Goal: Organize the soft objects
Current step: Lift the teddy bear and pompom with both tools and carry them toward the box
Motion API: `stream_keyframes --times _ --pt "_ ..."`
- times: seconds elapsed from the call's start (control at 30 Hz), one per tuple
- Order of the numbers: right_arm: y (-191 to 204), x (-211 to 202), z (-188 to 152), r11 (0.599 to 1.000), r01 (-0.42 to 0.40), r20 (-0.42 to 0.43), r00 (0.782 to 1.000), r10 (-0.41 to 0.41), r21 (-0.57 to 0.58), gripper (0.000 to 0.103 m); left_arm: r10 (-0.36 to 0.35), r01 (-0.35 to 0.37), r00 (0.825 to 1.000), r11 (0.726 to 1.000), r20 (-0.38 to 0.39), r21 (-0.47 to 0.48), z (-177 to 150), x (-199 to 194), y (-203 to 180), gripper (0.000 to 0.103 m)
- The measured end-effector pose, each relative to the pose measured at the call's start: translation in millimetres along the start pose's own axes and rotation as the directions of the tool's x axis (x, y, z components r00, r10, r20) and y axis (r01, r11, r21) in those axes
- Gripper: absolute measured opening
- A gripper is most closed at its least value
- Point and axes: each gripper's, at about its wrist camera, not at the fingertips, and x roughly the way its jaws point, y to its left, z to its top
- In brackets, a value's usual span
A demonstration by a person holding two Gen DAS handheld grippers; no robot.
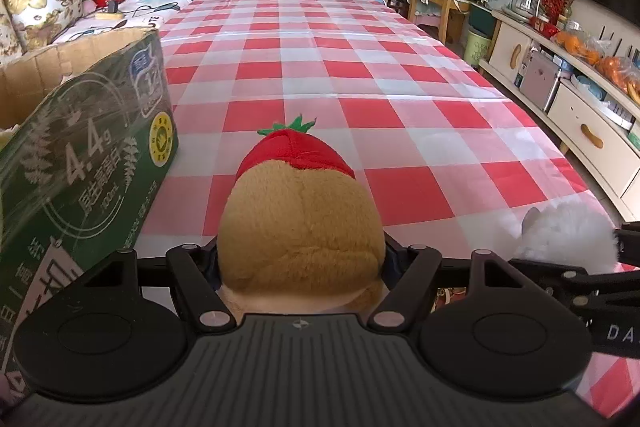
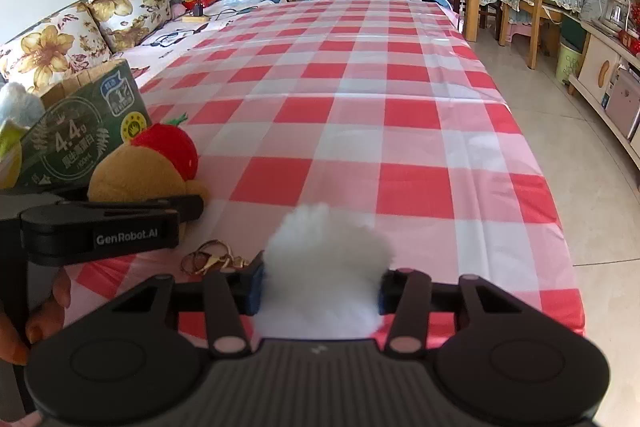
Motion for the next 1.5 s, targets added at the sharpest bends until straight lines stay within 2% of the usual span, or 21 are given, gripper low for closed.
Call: stream_keyframes --times 0.7,1.5 --pt "10.1 -28.7 22.0 1.0 0.007 0.098 0.995 -0.008 0.009 0.045 -0.005 0.006 0.998 1.0 0.069 -0.027 13.2 -35.5 7.7 0.087" --pt "32.4 -67.6 46.2 0.999 -0.009 0.22 0.976 0.002 0.031 0.044 -0.003 -0.001 0.978 1.0 0.209 0.02 26.8 -89.8 21.9 0.087"
